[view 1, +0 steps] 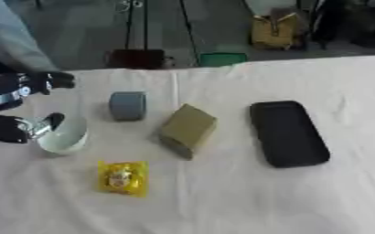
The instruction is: Pick up objects on the table and place them in the box.
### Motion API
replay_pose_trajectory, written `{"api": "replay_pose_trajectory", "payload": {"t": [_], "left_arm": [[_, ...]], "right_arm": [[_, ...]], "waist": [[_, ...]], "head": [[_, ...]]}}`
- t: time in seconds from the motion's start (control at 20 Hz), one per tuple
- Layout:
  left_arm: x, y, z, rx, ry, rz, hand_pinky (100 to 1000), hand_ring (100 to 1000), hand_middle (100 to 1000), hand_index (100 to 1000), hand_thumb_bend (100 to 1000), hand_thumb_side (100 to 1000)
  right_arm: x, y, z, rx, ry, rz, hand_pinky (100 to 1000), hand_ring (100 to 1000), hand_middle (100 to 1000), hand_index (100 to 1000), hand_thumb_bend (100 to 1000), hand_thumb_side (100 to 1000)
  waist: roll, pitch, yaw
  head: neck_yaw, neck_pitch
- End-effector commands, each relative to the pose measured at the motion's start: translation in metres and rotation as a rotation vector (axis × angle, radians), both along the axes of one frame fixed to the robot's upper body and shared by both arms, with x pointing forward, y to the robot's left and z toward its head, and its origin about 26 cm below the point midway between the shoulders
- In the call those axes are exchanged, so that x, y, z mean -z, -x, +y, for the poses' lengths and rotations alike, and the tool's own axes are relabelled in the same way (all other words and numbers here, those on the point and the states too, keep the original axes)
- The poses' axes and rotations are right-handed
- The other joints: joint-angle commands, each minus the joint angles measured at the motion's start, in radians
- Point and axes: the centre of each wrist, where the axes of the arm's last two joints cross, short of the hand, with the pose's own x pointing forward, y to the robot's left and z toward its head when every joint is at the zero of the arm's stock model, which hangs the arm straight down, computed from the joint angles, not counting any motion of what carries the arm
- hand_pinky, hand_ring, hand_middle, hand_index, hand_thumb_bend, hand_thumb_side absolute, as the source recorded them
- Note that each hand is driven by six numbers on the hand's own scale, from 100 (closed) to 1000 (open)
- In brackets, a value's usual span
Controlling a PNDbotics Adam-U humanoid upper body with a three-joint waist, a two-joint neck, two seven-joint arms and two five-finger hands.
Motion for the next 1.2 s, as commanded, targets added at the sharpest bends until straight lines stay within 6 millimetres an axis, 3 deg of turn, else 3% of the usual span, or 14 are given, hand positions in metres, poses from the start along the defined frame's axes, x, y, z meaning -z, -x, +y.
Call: {"api": "replay_pose_trajectory", "payload": {"t": [0.05,0.1,0.2,0.6,1.0,1.2], "left_arm": [[-0.017,0.003,0.004,-0.010,-0.052,-0.036,862,1000,1000,1000,386,868],[-0.021,0.004,0.005,-0.017,-0.059,-0.056,864,1000,1000,1000,594,972],[-0.027,0.006,0.005,-0.035,-0.074,-0.098,868,1000,1000,1000,622,964],[-0.020,-0.005,0.007,-0.094,-0.172,-0.111,870,1000,1000,1000,627,994],[0.025,-0.026,0.022,-0.264,-0.103,-0.051,861,1000,1000,1000,548,1000],[0.038,-0.039,0.020,-0.320,-0.086,-0.069,869,1000,1000,1000,543,1000]], "right_arm": [[-0.008,0.000,-0.003,-0.002,0.025,-0.019,669,562,795,848,100,756],[-0.008,0.000,-0.003,0.000,0.024,-0.018,668,562,795,847,100,755],[-0.008,0.000,-0.003,0.002,0.023,-0.019,669,561,794,847,100,755],[-0.009,0.000,-0.003,-0.003,0.022,-0.017,667,561,795,848,100,756],[-0.008,0.001,-0.002,-0.003,0.022,-0.017,667,559,795,848,100,757],[-0.007,0.001,-0.002,-0.006,0.019,-0.016,668,559,795,848,100,758]], "waist": [[0.001,-0.013,-0.001],[0.001,-0.014,0.001],[0.001,-0.014,0.002],[0.002,-0.017,-0.002],[-0.001,-0.013,-0.008],[-0.006,-0.013,-0.009]], "head": [[-0.001,0.004],[-0.003,0.005],[-0.005,0.004],[-0.004,-0.002],[-0.006,0.000],[-0.005,0.002]]}}
